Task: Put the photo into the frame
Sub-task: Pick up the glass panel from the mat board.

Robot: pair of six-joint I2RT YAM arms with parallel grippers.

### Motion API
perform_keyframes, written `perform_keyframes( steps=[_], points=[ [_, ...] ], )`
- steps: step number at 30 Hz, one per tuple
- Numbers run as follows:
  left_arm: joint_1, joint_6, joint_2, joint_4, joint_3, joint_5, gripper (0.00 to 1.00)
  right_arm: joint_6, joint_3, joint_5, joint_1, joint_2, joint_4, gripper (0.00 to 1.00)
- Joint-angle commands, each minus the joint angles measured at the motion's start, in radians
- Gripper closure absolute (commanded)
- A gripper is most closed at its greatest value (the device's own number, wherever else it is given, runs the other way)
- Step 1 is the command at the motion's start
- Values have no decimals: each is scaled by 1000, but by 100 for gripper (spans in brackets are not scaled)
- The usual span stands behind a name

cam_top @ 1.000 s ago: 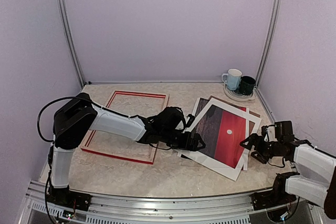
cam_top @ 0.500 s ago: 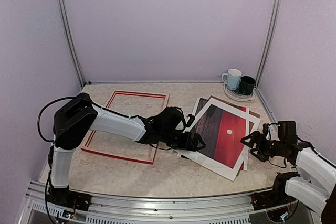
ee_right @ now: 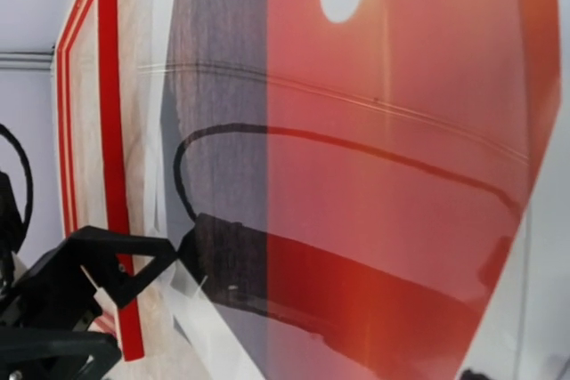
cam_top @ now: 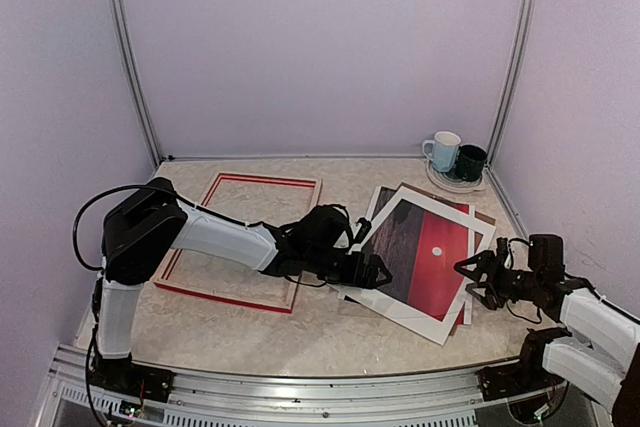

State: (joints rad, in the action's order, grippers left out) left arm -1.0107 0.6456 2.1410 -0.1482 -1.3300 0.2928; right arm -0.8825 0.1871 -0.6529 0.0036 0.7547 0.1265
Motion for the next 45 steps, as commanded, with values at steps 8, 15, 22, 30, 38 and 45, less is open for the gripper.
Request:
perform_keyframes(
  steps=[8,15,22,30,38,45],
  points=[
    [-10,0,28,16,28,30,1,-45,-34,-60,-6,90,-168,29],
    [-11,-6,25,20,35,29,1,50,3,-98,-7,189,-170,32],
    [-11,-12,21,25,43,29,1,140,65,-126,-14,307,-162,33],
    [-11,-20,16,36,45,30,1,201,149,-165,-29,402,-133,36],
    [-11,-32,9,51,48,29,1,299,223,-211,-43,488,-37,49],
    [-4,-45,-18,75,38,16,1,318,222,-251,-44,472,-24,61]
  ],
)
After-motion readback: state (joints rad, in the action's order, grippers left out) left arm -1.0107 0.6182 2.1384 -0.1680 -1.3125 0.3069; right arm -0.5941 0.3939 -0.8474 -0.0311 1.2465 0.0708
